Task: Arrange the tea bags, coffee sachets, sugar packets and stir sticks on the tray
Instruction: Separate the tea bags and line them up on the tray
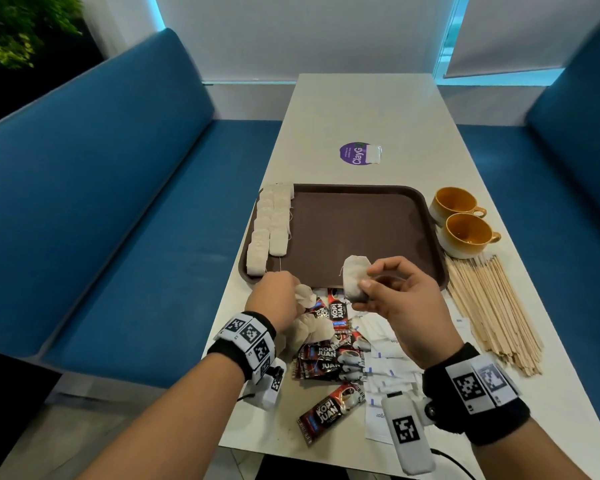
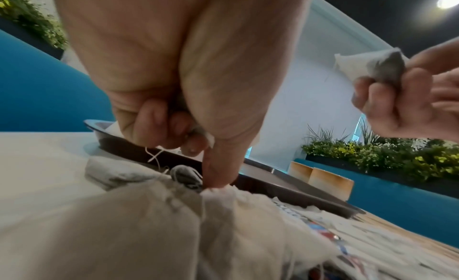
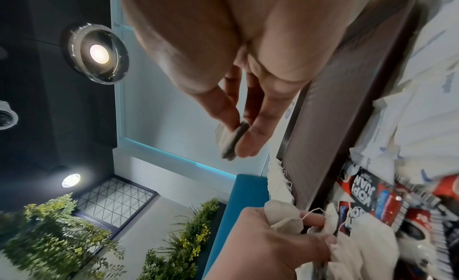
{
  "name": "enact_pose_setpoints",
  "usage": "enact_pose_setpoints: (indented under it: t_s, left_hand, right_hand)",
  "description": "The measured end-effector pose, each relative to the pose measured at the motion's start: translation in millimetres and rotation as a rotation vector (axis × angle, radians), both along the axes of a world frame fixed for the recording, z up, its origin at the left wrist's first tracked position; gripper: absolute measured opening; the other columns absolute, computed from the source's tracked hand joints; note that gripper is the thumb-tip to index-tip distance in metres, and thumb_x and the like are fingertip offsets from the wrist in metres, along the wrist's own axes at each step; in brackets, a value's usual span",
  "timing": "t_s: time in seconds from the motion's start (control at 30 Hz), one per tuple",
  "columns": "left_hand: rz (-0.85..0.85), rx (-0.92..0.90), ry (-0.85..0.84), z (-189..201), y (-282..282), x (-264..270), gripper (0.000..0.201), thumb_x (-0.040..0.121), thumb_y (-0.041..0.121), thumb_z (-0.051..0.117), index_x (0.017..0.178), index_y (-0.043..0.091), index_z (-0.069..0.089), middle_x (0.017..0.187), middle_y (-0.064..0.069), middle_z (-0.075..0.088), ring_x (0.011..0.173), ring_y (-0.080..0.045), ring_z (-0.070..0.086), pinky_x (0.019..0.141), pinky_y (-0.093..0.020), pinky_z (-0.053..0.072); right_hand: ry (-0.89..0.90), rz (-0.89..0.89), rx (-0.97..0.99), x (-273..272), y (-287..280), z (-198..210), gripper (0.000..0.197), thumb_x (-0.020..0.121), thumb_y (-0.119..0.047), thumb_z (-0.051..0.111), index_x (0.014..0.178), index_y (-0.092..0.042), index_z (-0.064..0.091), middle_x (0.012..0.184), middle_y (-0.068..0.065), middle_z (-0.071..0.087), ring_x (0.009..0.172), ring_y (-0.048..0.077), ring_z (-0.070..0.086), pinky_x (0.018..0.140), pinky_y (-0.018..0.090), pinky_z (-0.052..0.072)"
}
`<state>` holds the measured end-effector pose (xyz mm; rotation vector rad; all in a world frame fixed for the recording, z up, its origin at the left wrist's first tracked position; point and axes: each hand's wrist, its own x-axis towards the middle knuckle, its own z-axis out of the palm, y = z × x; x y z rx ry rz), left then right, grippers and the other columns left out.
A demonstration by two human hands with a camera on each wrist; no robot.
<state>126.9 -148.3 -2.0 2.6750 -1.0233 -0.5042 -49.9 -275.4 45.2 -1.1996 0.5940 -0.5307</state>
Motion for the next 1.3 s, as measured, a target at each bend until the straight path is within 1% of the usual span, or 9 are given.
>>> enact_pose_setpoints:
  t_s: [0.17, 0.3, 0.4, 0.5, 0.6, 0.73, 0.97, 1.17, 1.3]
  left_hand:
    - [0.041, -0.118, 0.079, -1.1, 5.0, 1.3, 0.015, 0.086, 0.011, 0.065, 0.075, 0.019, 0.071, 0.075, 0.001, 0.071, 0.076, -0.02, 0.066, 0.059, -0.021, 0.043]
    - [0.128, -0.397, 0.194, 13.7, 19.7, -1.4, 0.012, 0.088, 0.026, 0.07, 0.076, 0.024, 0.072, 0.074, 0.009, 0.068, 0.071, -0.005, 0.061, 0.057, -0.016, 0.04]
    - [0.273, -0.571, 0.291, 26.0, 36.1, -2.3, 0.02, 0.085, 0.021, 0.068, 0.066, 0.021, 0.062, 0.06, 0.015, 0.056, 0.054, -0.003, 0.048, 0.051, -0.016, 0.033]
    - [0.419, -0.714, 0.464, 30.0, 53.8, -0.1, 0.014, 0.079, 0.023, 0.058, 0.076, 0.011, 0.065, 0.066, 0.009, 0.056, 0.063, -0.008, 0.046, 0.057, -0.026, 0.034]
    - [0.587, -0.903, 0.673, 28.0, 73.2, -2.6, 0.024, 0.078, 0.021, 0.053, 0.086, 0.006, 0.069, 0.083, -0.004, 0.062, 0.076, -0.02, 0.05, 0.058, -0.028, 0.032]
    - [0.748, -1.086, 0.786, 24.7, 88.3, -18.9, 0.017, 0.096, 0.005, 0.046, 0.094, 0.008, 0.062, 0.089, -0.009, 0.065, 0.073, -0.01, 0.063, 0.063, -0.03, 0.033]
    - [0.931, -1.219, 1.048, 17.8, 92.4, -21.7, 0.007, 0.099, 0.007, 0.055, 0.094, 0.009, 0.059, 0.077, -0.002, 0.066, 0.085, -0.021, 0.062, 0.066, -0.033, 0.048]
    - [0.923, -1.2, 1.122, 14.7, 92.3, -22.1, 0.01, 0.101, 0.006, 0.056, 0.093, 0.004, 0.062, 0.08, -0.009, 0.069, 0.087, -0.028, 0.065, 0.064, -0.032, 0.056]
    - [0.921, -1.182, 1.147, 9.5, 95.5, -25.3, 0.011, 0.1, 0.008, 0.059, 0.104, 0.0, 0.066, 0.089, -0.012, 0.072, 0.083, -0.025, 0.068, 0.073, -0.035, 0.059]
  right_hand:
    - [0.07, 0.051, -0.067, 3.4, 3.0, -5.1, 0.013, 0.092, 0.007, 0.067, 0.097, 0.0, 0.076, 0.095, 0.02, 0.075, 0.088, 0.037, 0.075, 0.074, 0.035, 0.063]
    - [0.094, 0.094, -0.05, 7.5, 3.5, -7.0, 0.016, 0.088, 0.011, 0.069, 0.1, 0.002, 0.075, 0.094, 0.026, 0.075, 0.087, 0.039, 0.076, 0.076, 0.036, 0.064]
    - [0.121, 0.134, -0.067, 15.9, 2.1, -7.3, 0.018, 0.084, 0.011, 0.073, 0.101, 0.003, 0.074, 0.091, 0.026, 0.075, 0.086, 0.037, 0.076, 0.078, 0.038, 0.064]
    - [0.16, 0.176, -0.099, 34.7, -2.9, -10.1, 0.018, 0.083, 0.009, 0.076, 0.099, 0.001, 0.076, 0.091, 0.023, 0.076, 0.087, 0.038, 0.076, 0.081, 0.041, 0.063]
    - [0.22, 0.238, -0.148, 66.5, -10.2, -15.2, 0.021, 0.079, 0.006, 0.081, 0.099, -0.001, 0.077, 0.088, 0.013, 0.078, 0.082, 0.023, 0.076, 0.073, 0.028, 0.061]
    - [0.348, 0.26, -0.321, 118.0, -18.6, -33.6, 0.02, 0.076, -0.004, 0.087, 0.092, -0.014, 0.08, 0.088, 0.002, 0.079, 0.079, 0.01, 0.072, 0.073, 0.021, 0.057]
    - [0.455, 0.338, -0.424, 184.3, -11.2, -54.7, 0.022, 0.074, -0.008, 0.09, 0.092, -0.012, 0.08, 0.089, 0.008, 0.079, 0.08, 0.024, 0.077, 0.082, 0.038, 0.064]
    - [0.588, 0.284, -0.507, 201.0, -7.3, -59.6, 0.022, 0.072, -0.013, 0.092, 0.089, -0.013, 0.078, 0.084, 0.002, 0.078, 0.075, 0.021, 0.078, 0.079, 0.034, 0.064]
    - [0.642, 0.272, -0.532, 206.5, -5.0, -59.7, 0.024, 0.07, -0.015, 0.095, 0.083, -0.013, 0.075, 0.081, 0.003, 0.076, 0.069, 0.021, 0.077, 0.075, 0.038, 0.065]
